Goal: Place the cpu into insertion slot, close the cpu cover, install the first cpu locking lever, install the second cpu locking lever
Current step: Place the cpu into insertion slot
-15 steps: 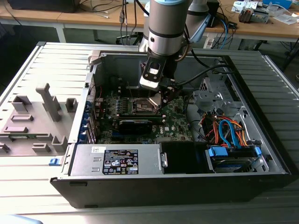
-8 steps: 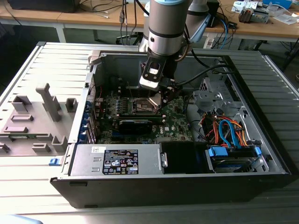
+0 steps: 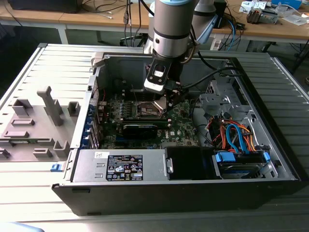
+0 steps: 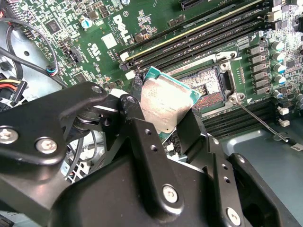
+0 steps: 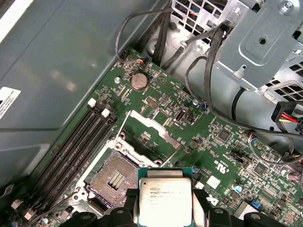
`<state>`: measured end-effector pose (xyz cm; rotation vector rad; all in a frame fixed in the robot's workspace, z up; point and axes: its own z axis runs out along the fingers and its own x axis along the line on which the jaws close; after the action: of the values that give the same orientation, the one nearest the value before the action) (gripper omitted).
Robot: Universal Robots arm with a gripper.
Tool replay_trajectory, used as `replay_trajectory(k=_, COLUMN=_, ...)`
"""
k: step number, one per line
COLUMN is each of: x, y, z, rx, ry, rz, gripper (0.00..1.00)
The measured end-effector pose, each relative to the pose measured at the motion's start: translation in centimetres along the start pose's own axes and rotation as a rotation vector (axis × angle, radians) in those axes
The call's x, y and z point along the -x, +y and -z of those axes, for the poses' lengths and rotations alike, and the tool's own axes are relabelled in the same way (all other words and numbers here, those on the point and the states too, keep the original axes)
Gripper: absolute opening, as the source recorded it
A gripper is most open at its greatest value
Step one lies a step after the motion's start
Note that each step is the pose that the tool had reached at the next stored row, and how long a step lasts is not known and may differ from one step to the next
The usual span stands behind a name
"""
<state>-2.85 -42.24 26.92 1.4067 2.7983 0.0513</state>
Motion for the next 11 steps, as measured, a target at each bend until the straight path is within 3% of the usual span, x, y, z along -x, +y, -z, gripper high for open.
replay_trajectory(k=11, x=0.0, y=0.0, z=0.0, rx=0.0001, ry=-0.0003, rz=-0.009, gripper=0.55)
